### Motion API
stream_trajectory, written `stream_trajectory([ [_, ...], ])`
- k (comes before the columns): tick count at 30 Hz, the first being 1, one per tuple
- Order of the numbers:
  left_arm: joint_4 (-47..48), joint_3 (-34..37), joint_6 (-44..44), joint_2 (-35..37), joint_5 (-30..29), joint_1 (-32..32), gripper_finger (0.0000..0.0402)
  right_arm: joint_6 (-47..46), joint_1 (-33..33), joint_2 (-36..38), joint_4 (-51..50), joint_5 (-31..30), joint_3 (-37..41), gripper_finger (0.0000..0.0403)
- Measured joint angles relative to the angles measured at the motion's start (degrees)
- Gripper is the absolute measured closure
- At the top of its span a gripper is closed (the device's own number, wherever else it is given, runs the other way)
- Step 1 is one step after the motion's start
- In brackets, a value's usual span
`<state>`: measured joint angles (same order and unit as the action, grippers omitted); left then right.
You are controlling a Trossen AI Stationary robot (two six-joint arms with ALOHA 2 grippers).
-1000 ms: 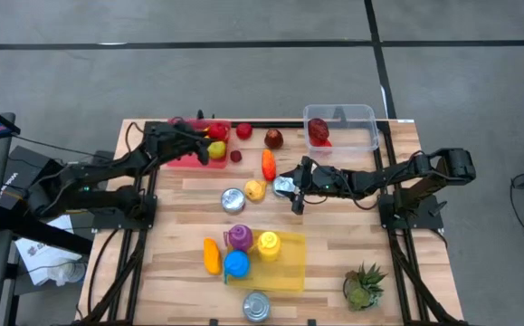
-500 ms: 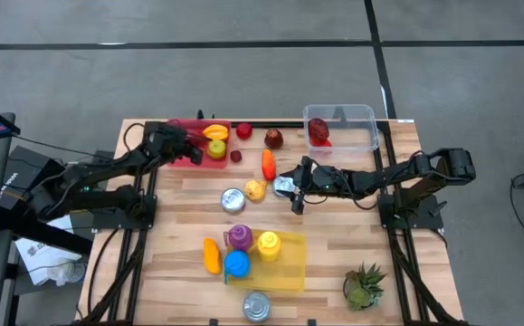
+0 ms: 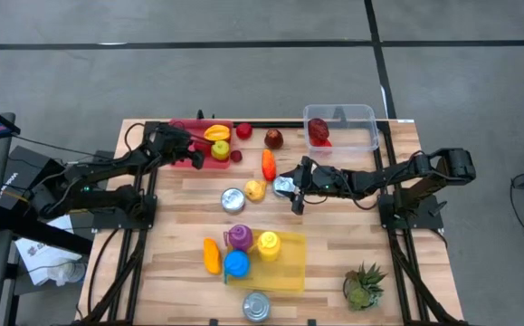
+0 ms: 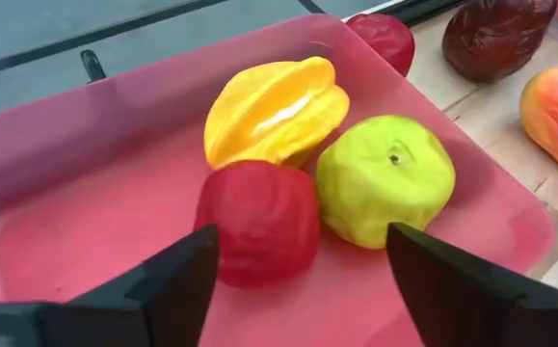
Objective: Pick & Place Food Item
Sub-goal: Put the dark red apple into the transparent bin
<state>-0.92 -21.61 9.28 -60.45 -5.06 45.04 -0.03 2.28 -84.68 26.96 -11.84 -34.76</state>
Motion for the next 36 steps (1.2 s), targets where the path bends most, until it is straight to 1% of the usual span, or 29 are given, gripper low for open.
stream_trajectory([
  [2,-0.46,0.00,-0.25,0.00,0.05,-0.02,0.0088,0.00,0.00,0.00,0.02,0.00,0.00,0.0154],
  [5,-3.48,-0.12,-1.48,0.07,1.80,-1.21,0.0078,0.00,0.00,0.00,0.02,0.00,0.00,0.0154],
  [8,-3.98,-2.30,-4.45,0.05,3.39,-3.35,0.0087,0.23,0.08,0.00,0.02,0.01,0.00,0.0154],
  [12,-3.99,-6.47,-8.09,-1.73,3.58,-5.81,0.0110,0.46,0.15,0.00,0.06,0.00,0.00,0.0154],
  [15,-4.02,-10.22,-10.51,-5.45,5.98,-6.19,0.0124,0.46,0.20,0.00,0.06,0.00,0.00,0.0154],
  [20,-3.47,-16.91,-14.69,-15.06,11.93,-6.10,0.0134,0.48,0.20,0.00,0.09,0.00,0.00,0.0154],
  [22,-2.59,-20.01,-17.80,-19.01,13.63,-6.10,0.0130,0.48,0.20,0.00,0.09,0.00,0.00,0.0154],
  [25,0.05,-25.49,-22.36,-24.04,15.85,-6.10,0.0115,0.48,0.20,0.00,0.09,0.00,0.00,0.0154],
  [29,4.16,-32.39,-27.31,-28.37,15.01,-6.49,0.0090,0.46,0.45,0.00,0.09,-0.07,0.00,0.0154],
  [31,6.83,-35.37,-27.59,-29.51,14.50,-6.33,0.0082,-0.10,1.24,0.00,0.31,-0.36,0.00,0.0154],
  [33,7.20,-36.26,-27.52,-29.31,15.01,-6.03,0.0077,-1.18,2.61,0.00,0.72,-1.53,-0.11,0.0154],
  [34,6.95,-36.11,-27.48,-28.83,16.22,-6.01,0.0076,-1.40,3.49,0.00,0.65,-1.79,-0.33,0.0154],
  [36,3.43,-34.73,-26.83,-26.99,20.23,-5.95,0.0076,-1.49,5.62,0.00,0.68,-1.84,-0.94,0.0154],
])
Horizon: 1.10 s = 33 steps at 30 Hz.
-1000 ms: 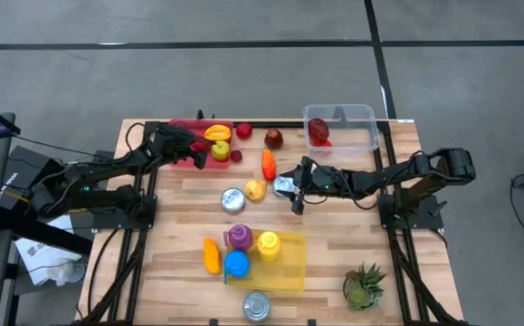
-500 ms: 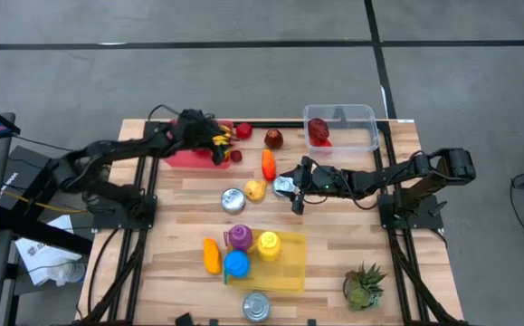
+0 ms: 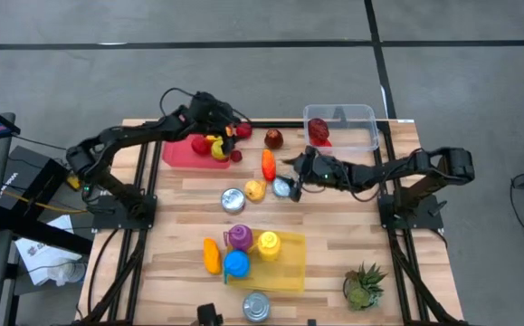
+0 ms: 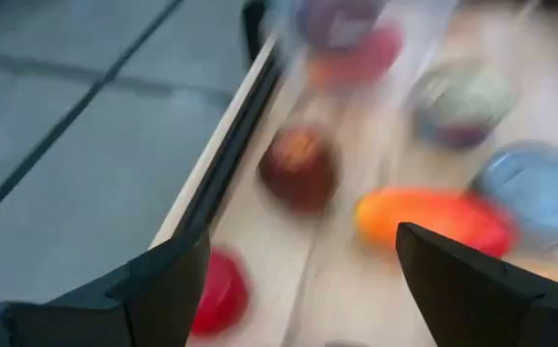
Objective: Pick & Place Food Item
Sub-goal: Put the dark red apple into the transparent bin
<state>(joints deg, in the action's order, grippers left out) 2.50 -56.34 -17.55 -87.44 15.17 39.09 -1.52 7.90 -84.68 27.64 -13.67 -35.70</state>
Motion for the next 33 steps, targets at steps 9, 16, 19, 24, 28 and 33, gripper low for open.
stream_trajectory([
  [9,-35.05,19.28,11.50,12.35,9.99,1.00,0.0088,4.85,11.35,-0.25,13.52,6.49,-1.05,0.0154],
  [16,-46.80,34.58,19.67,21.04,13.88,2.49,0.0096,-2.41,21.40,-7.41,14.26,21.92,-4.05,0.0154],
  [19,-48.42,39.42,20.75,23.85,13.86,2.51,0.0096,-2.14,22.97,-11.23,8.08,25.18,-9.76,0.0153],
  [24,-50.27,44.88,21.19,27.44,12.77,2.59,0.0096,3.86,23.03,-17.23,-13.34,26.25,-23.06,0.0141],
  [28,-50.38,47.77,21.28,29.71,12.29,2.64,0.0097,8.39,22.39,-20.74,-28.85,24.02,-33.97,0.0121],
  [33,-50.76,50.01,21.44,31.89,12.33,2.62,0.0098,12.54,21.67,-24.36,-44.50,20.80,-45.16,0.0098],
])
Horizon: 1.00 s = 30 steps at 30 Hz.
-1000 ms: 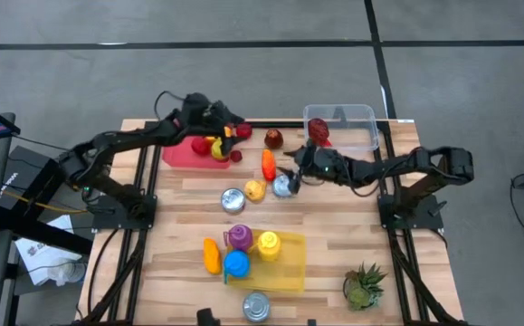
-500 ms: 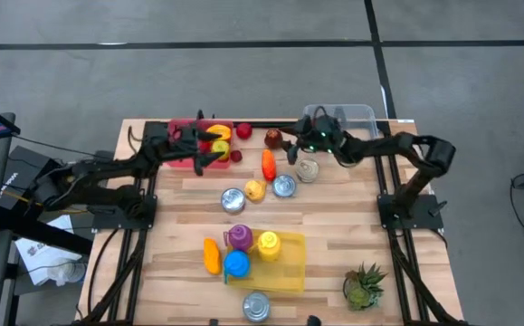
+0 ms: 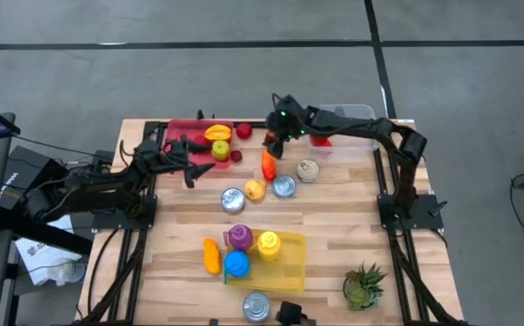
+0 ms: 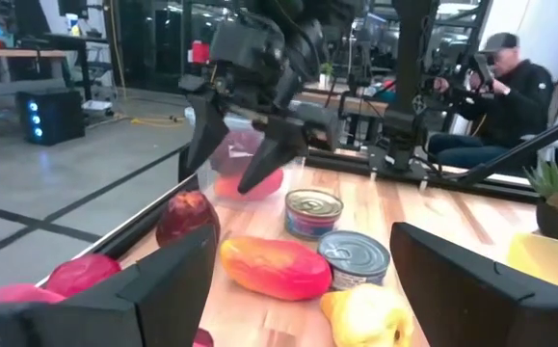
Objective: Pick & Place Food Item
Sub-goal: Put the dark red apple into the transparent bin
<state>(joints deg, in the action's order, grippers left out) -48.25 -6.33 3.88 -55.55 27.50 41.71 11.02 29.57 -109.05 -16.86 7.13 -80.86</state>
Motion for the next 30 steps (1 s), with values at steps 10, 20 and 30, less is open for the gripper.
stream_trajectory([
  [10,-0.10,1.21,1.29,0.18,-1.22,0.96,0.0099,2.27,0.26,-1.95,-3.91,0.05,-7.15,0.0094],
  [20,0.00,1.21,1.57,-0.11,-1.39,1.51,0.0099,2.53,3.78,-2.80,-12.02,0.07,-9.13,0.0094],
  [30,-0.02,1.21,2.45,-0.11,-1.34,1.49,0.0099,4.68,5.62,-11.80,-19.36,0.46,-16.38,0.0094],
])
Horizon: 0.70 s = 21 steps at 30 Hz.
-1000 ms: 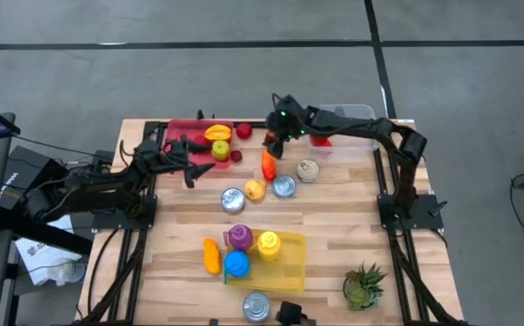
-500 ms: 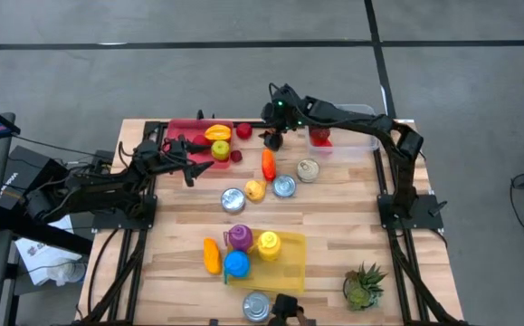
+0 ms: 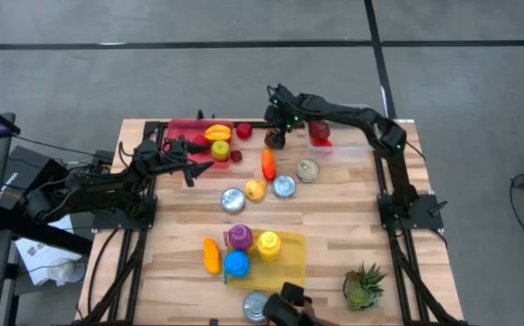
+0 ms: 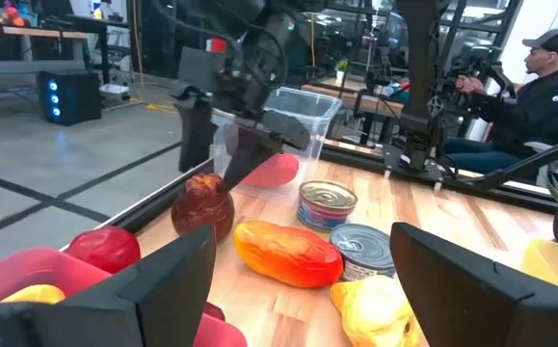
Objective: Pick & Place Food Item
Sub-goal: Put the dark red apple into the transparent bin
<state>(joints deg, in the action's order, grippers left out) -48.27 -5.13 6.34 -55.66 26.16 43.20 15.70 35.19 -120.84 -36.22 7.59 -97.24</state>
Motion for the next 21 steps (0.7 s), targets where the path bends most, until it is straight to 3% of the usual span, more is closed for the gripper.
stream_trajectory([
  [9,0.57,0.00,-0.30,0.00,-0.36,0.07,0.0099,4.05,-0.31,-9.55,-14.08,-0.09,-12.68,0.0094],
  [14,1.23,0.00,-1.21,0.00,-0.91,0.11,0.0099,4.67,-0.95,-12.41,-15.42,-3.29,-16.17,0.0096],
  [21,1.73,0.00,-1.45,0.00,-1.56,0.11,0.0099,4.86,-2.32,-12.69,-18.31,-3.39,-18.04,0.0151],
])
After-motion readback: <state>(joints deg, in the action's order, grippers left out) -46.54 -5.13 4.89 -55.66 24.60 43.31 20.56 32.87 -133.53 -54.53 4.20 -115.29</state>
